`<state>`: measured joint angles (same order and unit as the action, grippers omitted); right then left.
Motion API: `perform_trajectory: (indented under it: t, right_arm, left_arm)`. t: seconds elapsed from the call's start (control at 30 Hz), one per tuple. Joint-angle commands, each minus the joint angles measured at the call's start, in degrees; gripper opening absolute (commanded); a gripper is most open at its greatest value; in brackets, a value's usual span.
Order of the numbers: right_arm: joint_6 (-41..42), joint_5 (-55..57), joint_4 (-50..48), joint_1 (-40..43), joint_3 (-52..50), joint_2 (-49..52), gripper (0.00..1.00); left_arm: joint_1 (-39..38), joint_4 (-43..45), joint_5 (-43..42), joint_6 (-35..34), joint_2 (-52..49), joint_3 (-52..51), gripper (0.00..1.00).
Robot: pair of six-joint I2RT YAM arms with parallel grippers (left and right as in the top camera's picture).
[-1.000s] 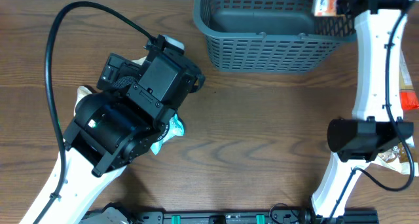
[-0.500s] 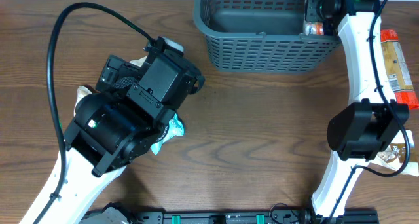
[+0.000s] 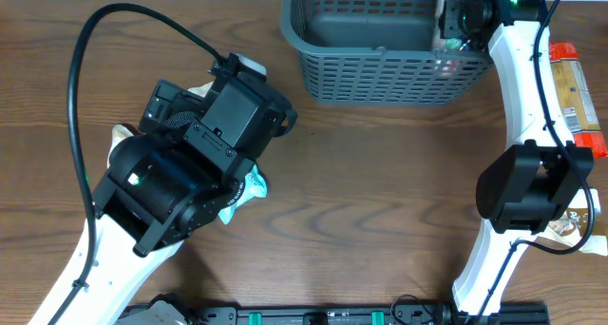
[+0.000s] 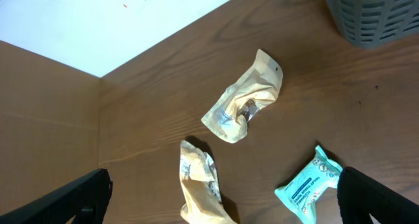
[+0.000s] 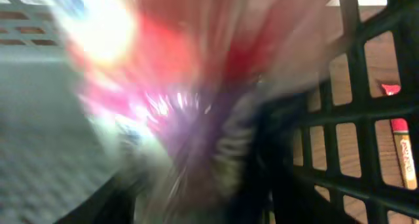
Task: Pack container
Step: 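Lift the tissue multipack and lower it into the grey basket, then open the right gripper and move it to the orange pasta package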
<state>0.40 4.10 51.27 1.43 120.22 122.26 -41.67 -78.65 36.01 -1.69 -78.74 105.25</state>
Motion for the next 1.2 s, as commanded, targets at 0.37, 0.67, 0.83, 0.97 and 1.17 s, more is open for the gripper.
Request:
perform_trajectory:
  t: [0.37, 0.67, 0.83, 0.97, 1.17]
  right_arm:
    - [-0.7, 0.0, -1.7, 0.1, 0.5, -0.5, 0.61]
    - [-5.3, 0.4, 3.8, 0.2, 23.1, -1.2, 0.99]
    - [-8.9, 0.4, 9.6, 1.0, 36.2, -1.3, 0.99]
    - [-14.4, -1.2, 17.8, 3.7, 42.7, -2.6, 0.99]
    - [-21.6, -4.7, 30.8, 11.9, 44.0, -4.1, 0.99]
  left_arm:
    - [0.3, -0.2, 0.5, -1.6, 0.6, 0.0, 0.99]
    - [0.3, -0.2, 0.5, -1.6, 0.6, 0.0, 0.99]
    - [0.3, -0.2, 0.4, -3.1, 0.6, 0.0, 0.98]
    - [0.3, -1.0, 0.4, -3.3, 0.6, 0.0, 0.98]
    - [0.3, -1.2, 0.4, -3.3, 0.6, 0.0, 0.99]
